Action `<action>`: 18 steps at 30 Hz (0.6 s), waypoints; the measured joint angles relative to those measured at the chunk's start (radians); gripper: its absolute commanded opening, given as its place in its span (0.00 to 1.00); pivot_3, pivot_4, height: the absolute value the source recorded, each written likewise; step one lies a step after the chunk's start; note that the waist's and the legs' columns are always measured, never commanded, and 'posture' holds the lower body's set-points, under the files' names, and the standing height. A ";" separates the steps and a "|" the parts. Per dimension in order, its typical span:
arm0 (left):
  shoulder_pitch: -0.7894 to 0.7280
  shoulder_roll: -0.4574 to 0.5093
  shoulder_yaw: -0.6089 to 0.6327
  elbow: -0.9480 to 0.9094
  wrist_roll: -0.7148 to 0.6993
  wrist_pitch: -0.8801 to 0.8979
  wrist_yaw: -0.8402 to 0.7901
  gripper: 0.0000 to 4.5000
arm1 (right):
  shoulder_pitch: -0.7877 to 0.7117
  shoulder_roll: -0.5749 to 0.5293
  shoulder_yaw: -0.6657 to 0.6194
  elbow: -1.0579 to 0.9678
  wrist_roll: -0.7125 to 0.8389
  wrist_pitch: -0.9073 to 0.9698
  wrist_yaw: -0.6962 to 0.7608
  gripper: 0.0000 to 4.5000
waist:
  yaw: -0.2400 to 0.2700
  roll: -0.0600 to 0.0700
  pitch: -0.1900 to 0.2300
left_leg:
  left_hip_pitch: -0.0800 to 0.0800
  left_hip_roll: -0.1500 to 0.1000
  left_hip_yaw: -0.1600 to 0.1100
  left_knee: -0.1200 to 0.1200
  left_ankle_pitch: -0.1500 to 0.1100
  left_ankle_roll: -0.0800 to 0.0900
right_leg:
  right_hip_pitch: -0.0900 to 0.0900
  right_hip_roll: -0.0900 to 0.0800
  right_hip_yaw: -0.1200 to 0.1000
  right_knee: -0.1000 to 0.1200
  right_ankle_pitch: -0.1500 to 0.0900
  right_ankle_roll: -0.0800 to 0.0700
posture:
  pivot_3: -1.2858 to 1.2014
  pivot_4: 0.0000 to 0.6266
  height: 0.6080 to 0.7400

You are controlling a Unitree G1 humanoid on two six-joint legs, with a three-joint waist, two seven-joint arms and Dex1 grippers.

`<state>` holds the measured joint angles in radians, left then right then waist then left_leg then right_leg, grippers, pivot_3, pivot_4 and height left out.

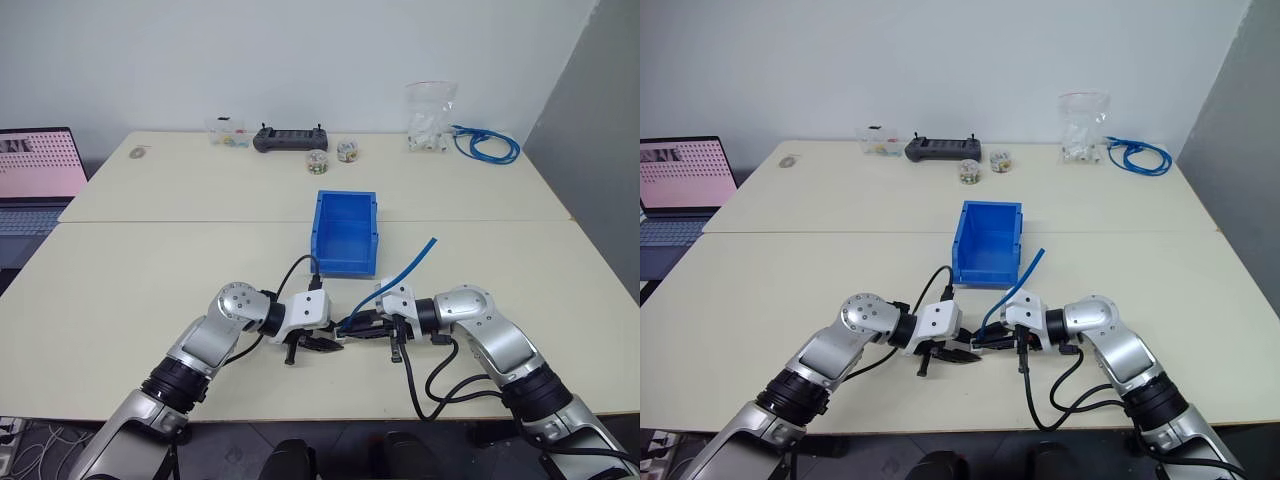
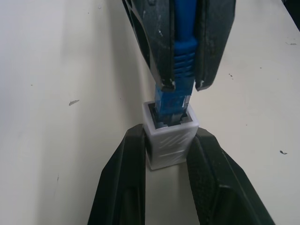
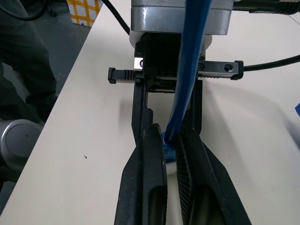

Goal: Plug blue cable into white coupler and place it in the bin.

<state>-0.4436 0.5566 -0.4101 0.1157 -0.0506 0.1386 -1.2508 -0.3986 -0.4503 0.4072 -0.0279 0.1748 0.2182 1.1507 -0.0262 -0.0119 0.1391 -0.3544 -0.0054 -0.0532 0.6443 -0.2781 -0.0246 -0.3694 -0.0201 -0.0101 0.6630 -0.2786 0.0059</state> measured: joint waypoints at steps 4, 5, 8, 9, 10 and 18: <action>0.003 -0.001 0.007 0.000 -0.003 0.010 -0.001 0.20 | 0.000 0.003 -0.003 -0.002 0.001 0.000 -0.009 0.00 | 0.000 0.000 0.000 | 0.000 0.000 0.000 0.000 0.000 0.000 | 0.000 0.000 0.000 0.000 0.000 0.000 | 0.52 0.24 1.00; 0.005 -0.001 0.010 -0.001 -0.005 0.012 -0.001 0.20 | 0.002 0.004 -0.005 -0.005 0.002 0.001 -0.014 0.00 | 0.000 0.000 0.001 | -0.001 0.000 0.000 0.000 0.000 0.000 | 0.000 0.000 0.000 0.000 0.000 0.000 | 0.52 0.24 1.00; 0.020 -0.002 0.027 -0.003 -0.015 0.008 0.003 0.36 | 0.008 0.010 -0.021 -0.032 0.010 0.017 -0.028 0.00 | 0.000 0.000 0.003 | -0.003 0.000 0.000 0.000 0.000 0.000 | -0.002 0.000 0.000 0.000 0.000 0.000 | 0.52 0.24 1.00; 0.023 -0.002 0.027 -0.004 -0.016 0.006 0.009 0.40 | 0.012 0.011 -0.024 -0.042 0.016 0.030 -0.033 0.00 | 0.000 0.000 0.004 | -0.004 0.000 -0.001 0.000 0.000 0.000 | -0.004 0.000 0.000 0.000 0.000 0.000 | 0.52 0.24 1.00; 0.029 -0.001 0.028 -0.004 -0.017 0.005 0.017 0.46 | 0.013 0.014 -0.028 -0.054 0.020 0.043 -0.040 0.00 | 0.000 0.000 0.007 | -0.006 0.000 -0.001 0.000 0.000 0.000 | -0.005 0.000 0.000 0.000 0.000 0.000 | 0.52 0.24 1.00; 0.109 0.089 0.127 -0.112 -0.045 0.035 0.055 0.87 | 0.031 0.016 -0.060 -0.177 0.083 0.186 -0.104 0.00 | -0.002 -0.003 0.024 | -0.015 0.001 -0.001 0.000 0.000 0.000 | -0.015 0.000 0.000 0.002 0.000 0.000 | 0.52 0.24 1.00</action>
<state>-0.3346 0.6453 -0.2831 0.0033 -0.0959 0.1738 -1.1962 -0.3678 -0.4347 0.3475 -0.2051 0.2579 0.4046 1.0470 -0.0286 -0.0148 0.1634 -0.3695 -0.0046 -0.0543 0.6446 -0.2779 -0.0250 -0.3847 -0.0204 -0.0104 0.6647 -0.2782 0.0056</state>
